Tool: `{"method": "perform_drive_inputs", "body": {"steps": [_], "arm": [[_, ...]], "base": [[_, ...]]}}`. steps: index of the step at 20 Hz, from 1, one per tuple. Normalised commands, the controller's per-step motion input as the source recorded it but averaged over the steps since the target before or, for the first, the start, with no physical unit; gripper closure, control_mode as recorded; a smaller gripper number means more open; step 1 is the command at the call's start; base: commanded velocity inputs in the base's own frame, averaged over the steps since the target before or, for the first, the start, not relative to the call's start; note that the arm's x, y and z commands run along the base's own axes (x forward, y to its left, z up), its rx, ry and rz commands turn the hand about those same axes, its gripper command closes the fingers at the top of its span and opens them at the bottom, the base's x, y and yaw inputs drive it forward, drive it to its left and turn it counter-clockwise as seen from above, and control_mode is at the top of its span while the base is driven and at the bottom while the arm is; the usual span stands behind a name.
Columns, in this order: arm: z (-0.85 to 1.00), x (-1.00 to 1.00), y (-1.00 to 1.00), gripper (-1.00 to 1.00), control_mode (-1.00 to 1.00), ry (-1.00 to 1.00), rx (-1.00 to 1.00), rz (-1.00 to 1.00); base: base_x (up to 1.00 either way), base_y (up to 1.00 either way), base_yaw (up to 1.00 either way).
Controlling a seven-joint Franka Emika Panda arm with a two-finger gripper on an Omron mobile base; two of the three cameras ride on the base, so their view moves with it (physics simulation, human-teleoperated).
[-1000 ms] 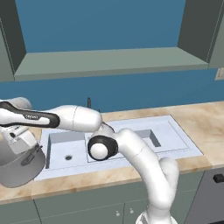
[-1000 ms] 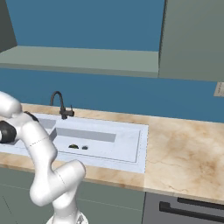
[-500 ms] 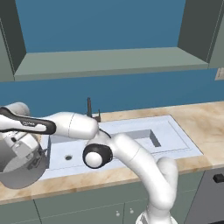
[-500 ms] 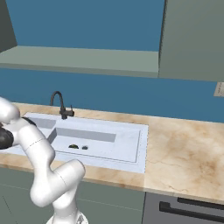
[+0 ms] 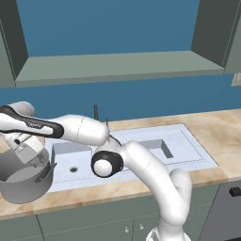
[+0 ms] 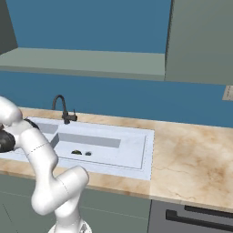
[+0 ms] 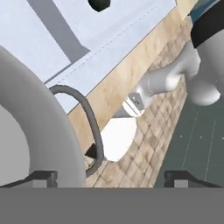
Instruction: Dump the squash from the pot into the sink. Then turn on the water and wash the squash. Then turn off the water and put the squash back in the pot.
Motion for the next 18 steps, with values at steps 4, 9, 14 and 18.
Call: {"method": "perform_drive_inputs", "body": {"steps": [4, 9, 14, 18], "arm": [[1.0, -0.43, -0.79, -1.0, -1.0, -0.15, 0.1, -0.03], [0.56, -0.72, -1.0, -1.0, -1.0, -0.07, 0.15, -0.12], [0.06, -0.54, -1.0, -1.0, -1.0, -0.01, 0.16, -0.24], [0.03, -0.46, -1.0, -1.0, -1.0, 0.0, 0.22, -0.26]], "base": [[0.0, 0.0, 0.0], [0.0, 0.0, 0.0], [0.0, 0.0, 0.0], [0.0, 0.0, 0.0]]}}
